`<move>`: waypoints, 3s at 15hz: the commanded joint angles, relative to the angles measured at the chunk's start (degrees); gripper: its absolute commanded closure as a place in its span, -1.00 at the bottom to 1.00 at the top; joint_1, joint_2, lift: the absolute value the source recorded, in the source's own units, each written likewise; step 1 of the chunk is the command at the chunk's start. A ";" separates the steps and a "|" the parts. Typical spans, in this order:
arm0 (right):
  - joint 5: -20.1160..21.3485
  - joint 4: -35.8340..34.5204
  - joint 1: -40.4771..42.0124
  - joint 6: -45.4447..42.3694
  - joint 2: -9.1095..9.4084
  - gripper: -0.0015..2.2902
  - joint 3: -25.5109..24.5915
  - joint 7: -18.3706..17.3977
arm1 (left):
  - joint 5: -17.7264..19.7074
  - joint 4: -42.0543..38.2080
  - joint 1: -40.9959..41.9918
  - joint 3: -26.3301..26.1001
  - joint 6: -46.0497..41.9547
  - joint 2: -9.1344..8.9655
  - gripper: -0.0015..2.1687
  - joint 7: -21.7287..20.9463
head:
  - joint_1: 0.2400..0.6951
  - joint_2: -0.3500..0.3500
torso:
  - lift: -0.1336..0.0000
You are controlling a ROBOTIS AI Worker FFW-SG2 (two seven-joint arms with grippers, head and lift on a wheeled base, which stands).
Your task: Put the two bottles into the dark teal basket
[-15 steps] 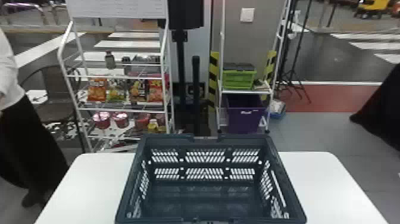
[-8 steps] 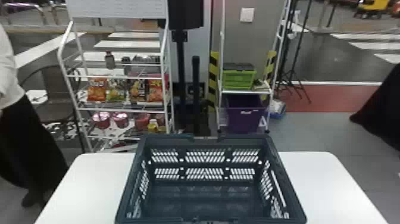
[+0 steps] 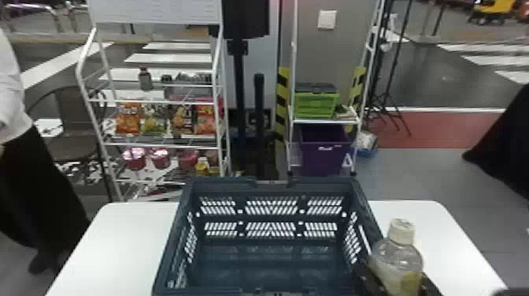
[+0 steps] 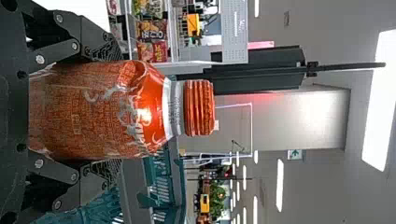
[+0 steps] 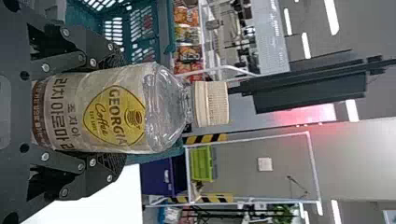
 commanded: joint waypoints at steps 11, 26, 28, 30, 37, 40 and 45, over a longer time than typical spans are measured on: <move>-1.80 29.78 -49.45 48.12 1.22 0.79 13.52 -5.85 | 2.46 5.21 -0.16 -0.02 -4.60 1.03 0.98 -0.35 | 0.14 0.00 | 1.00; -5.75 31.10 -48.57 37.40 1.22 -0.99 14.22 -5.49 | 3.78 5.48 0.28 0.34 -7.41 1.39 0.98 -0.53 | 0.14 0.00 | 1.00; -4.43 25.57 -41.72 27.38 -1.46 -0.99 13.34 -5.49 | 3.78 5.21 0.19 0.42 -7.06 1.56 0.98 -0.53 | 0.14 0.00 | 1.00; -4.61 20.47 -33.28 13.84 -5.59 -0.99 11.41 -5.32 | 3.78 4.77 -0.07 0.34 -6.00 1.74 0.98 -0.53 | 0.14 0.00 | 1.00; -2.32 12.56 -1.90 -25.00 -9.64 -0.99 3.50 -4.70 | 3.52 1.79 -0.60 0.42 -1.61 1.74 0.98 -0.53 | 0.14 0.00 | 1.00; -2.15 16.69 8.38 -45.04 -9.29 -0.99 2.97 -4.70 | 3.69 0.47 -0.78 0.95 0.32 1.65 0.98 -0.53 | 0.14 0.00 | 1.00; -3.38 28.99 14.97 -67.02 -8.50 -0.99 2.97 -4.44 | 3.96 -6.74 -0.07 3.59 7.00 0.86 0.98 -0.53 | 0.14 0.00 | 1.00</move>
